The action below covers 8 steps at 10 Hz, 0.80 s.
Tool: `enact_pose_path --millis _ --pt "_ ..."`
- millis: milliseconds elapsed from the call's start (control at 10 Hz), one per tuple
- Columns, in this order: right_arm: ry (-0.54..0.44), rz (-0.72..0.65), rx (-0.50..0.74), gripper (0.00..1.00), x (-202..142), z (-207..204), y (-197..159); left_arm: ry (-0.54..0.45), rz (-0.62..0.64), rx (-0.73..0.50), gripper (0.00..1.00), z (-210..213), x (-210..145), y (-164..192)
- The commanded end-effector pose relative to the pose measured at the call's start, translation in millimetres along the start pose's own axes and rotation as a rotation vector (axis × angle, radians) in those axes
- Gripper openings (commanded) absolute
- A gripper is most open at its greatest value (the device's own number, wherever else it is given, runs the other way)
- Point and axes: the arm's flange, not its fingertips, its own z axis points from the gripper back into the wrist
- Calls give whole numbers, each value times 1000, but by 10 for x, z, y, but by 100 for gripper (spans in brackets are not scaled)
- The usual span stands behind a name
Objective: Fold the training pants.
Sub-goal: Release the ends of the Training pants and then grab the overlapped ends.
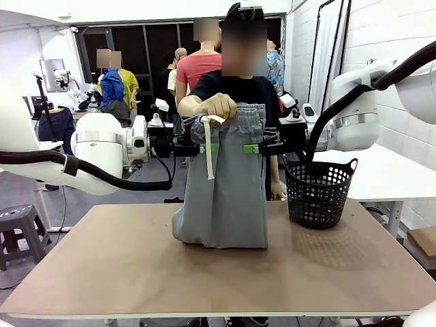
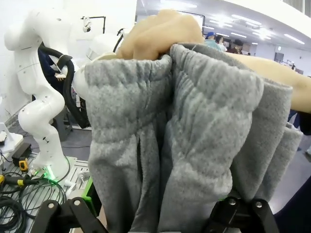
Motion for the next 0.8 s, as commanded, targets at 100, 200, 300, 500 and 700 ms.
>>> enact_pose_path --millis 100,200,300,500,700 --pt "5 -26 -29 100 -5 67 88 -5 -22 33 100 110 -82 -76" --pt "1 -25 -43 100 -6 112 105 -12 -32 44 100 161 -90 -93" --pt "-1 -24 -57 100 -15 148 123 -12 -37 63 100 209 -99 -112" --pt "5 -23 -71 100 -31 198 143 -13 -58 102 100 297 -110 -136" --pt "7 -18 -87 100 -25 240 168 7 -73 153 100 359 -131 -143"
